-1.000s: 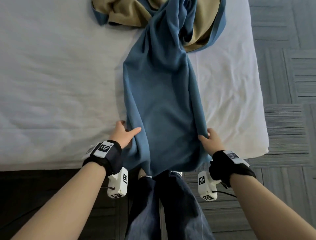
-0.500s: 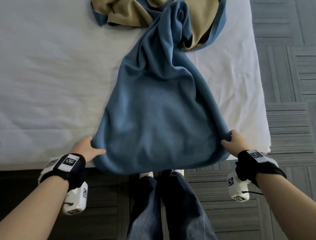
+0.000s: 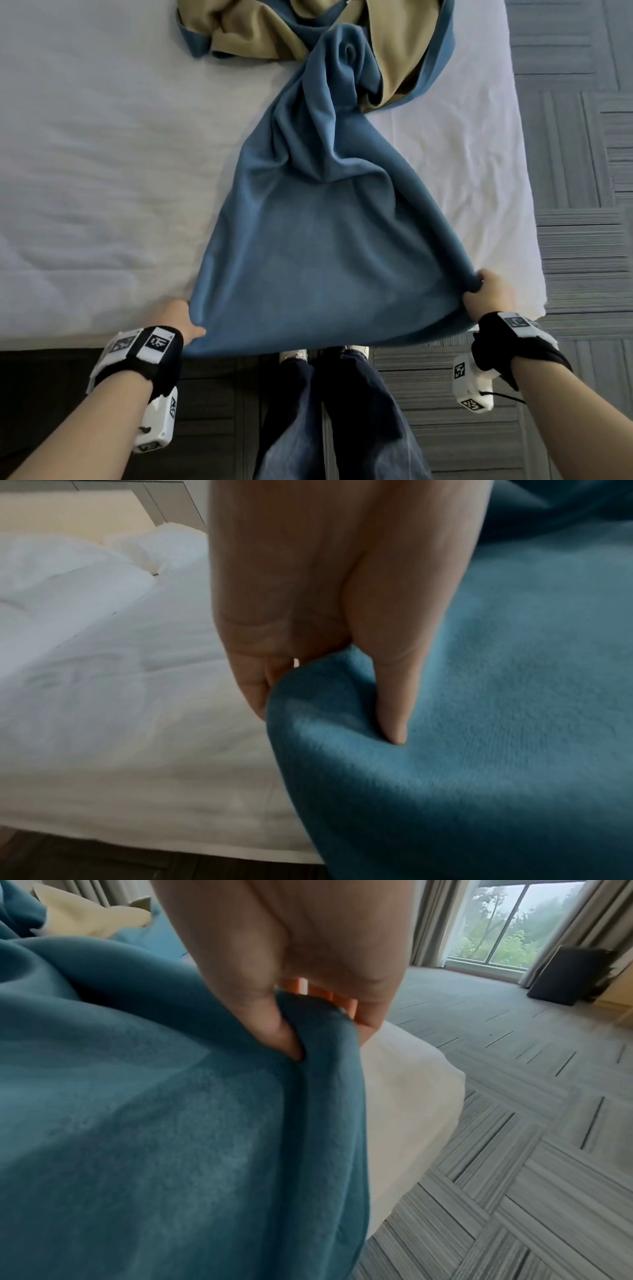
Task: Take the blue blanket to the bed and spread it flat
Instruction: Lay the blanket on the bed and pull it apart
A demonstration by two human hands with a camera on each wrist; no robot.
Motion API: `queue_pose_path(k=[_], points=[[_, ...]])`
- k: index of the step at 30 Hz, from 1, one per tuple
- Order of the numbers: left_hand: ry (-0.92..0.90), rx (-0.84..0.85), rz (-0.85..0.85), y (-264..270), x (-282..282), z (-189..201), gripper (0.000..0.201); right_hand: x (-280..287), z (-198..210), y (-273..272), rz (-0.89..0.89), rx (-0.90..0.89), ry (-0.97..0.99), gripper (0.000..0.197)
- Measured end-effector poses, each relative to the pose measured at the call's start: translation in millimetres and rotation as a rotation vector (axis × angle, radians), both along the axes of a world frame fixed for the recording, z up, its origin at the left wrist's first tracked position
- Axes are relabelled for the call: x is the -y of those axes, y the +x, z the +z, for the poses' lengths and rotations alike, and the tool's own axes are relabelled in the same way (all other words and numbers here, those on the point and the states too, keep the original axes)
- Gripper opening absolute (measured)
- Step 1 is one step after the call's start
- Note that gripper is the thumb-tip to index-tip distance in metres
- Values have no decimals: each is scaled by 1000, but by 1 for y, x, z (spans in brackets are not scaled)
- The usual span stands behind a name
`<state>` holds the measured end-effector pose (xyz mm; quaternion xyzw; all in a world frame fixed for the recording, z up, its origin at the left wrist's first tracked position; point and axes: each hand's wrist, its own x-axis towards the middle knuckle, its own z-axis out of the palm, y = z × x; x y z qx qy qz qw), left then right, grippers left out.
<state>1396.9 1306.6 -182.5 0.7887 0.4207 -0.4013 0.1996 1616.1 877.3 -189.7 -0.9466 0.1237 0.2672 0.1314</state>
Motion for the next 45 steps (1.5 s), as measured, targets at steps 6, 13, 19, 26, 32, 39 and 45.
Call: queue_pose_path(k=[6, 13, 19, 26, 32, 39, 45], points=[[-241, 479, 564, 61, 15, 1, 23, -47, 0, 13, -127, 29, 396, 30], [-378, 759, 1030, 109, 4, -2, 21, -79, 1, 45, -143, 135, 520, 15], [216, 893, 696, 78, -50, 13, 25, -29, 23, 77, -291, 322, 198, 25], [-50, 651, 636, 47, -35, -10, 45, -12, 3, 36, -213, -25, 308, 40], [-162, 347, 484, -33, -13, -32, 39, 10, -20, -35, -257, -64, 287, 30], [157, 334, 383, -83, -18, -24, 37, 31, -18, -71, -266, 126, 14, 22], [143, 346, 422, -60, -36, -22, 35, 14, -12, -46, -301, 191, 89, 21]])
